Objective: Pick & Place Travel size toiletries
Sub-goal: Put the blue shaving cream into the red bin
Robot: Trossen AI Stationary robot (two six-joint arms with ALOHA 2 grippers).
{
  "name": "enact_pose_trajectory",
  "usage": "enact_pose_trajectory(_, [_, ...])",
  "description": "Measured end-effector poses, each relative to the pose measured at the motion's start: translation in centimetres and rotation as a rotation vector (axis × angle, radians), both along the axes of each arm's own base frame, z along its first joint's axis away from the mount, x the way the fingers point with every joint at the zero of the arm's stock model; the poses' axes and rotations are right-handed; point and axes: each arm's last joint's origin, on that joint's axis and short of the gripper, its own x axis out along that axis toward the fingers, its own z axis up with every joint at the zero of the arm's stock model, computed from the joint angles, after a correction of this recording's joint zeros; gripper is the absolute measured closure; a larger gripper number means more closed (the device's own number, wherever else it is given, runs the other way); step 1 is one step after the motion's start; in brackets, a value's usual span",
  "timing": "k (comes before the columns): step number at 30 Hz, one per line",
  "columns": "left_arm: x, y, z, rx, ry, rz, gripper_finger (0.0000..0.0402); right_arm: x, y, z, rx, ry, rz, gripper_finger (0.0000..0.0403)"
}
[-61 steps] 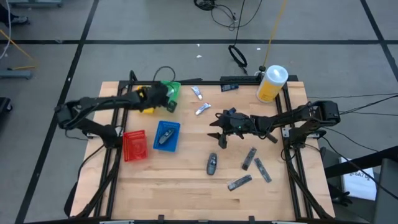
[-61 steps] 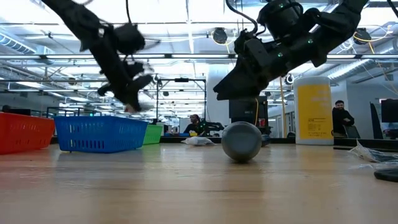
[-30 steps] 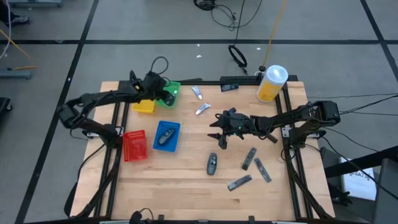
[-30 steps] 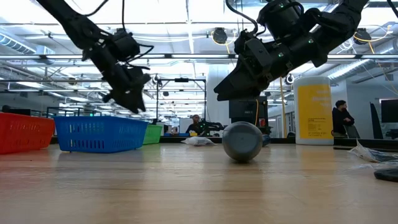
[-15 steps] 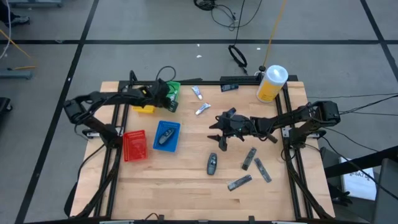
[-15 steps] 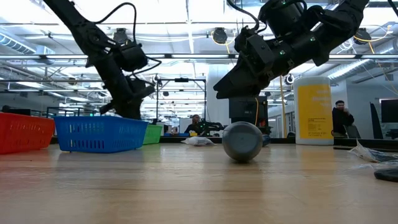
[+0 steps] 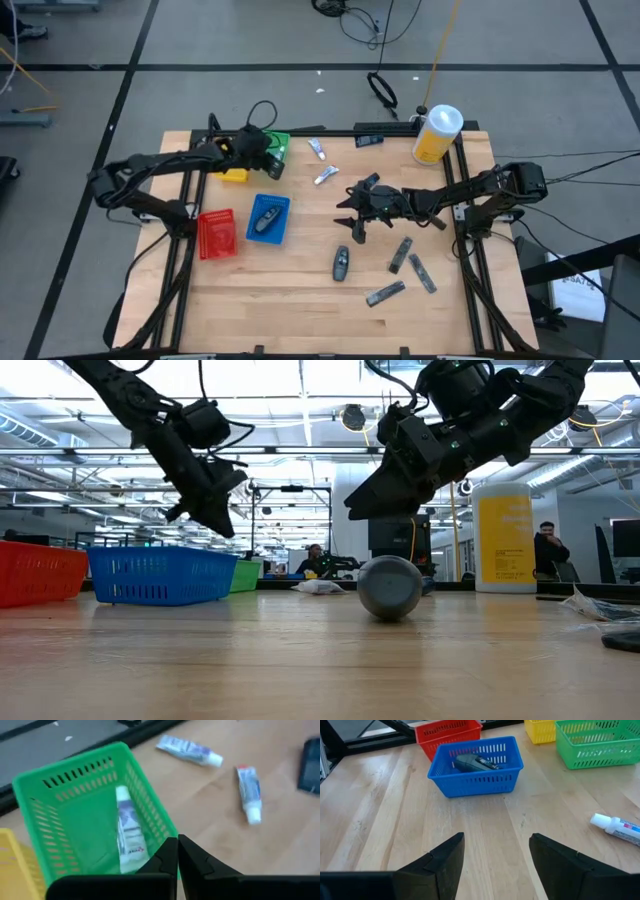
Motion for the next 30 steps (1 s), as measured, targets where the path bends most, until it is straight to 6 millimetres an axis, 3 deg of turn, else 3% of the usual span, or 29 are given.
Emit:
enact_pose_trajectory(6, [2.4,-3.8,0.0,0.081,0.018,-0.124,0.0399,-0.6,-0.4,-1.0,-0.114,0.131,-0.106,0.0189])
enact_pose_trajectory(12, [5.3,-10.5,1.0,0.175,-0.1,-0.315,0.0388,-2.0,-1.8,-2.5,-0.234,0.35,-0.241,0.0192])
enact_pose_trajectory(20, [6.8,-18.9,0.9,0.251,-0.226,-0.517,0.0396,-3.1,-5.8,-2.5,-0.168,0.407,-0.141,0.0152])
enact_pose_trajectory(25, [7.7,-21.7,-0.6,0.277,-0.259,-0.596,0.0383,-4.1,-9.2,-2.7,-0.203,0.397,0.016,0.01])
enact_pose_trajectory(30, [8.9,-22.4,-2.0,0.332,-0.273,-0.653,0.0381,-4.8,-11.5,-3.4,-0.335,0.417,0.098,0.0075])
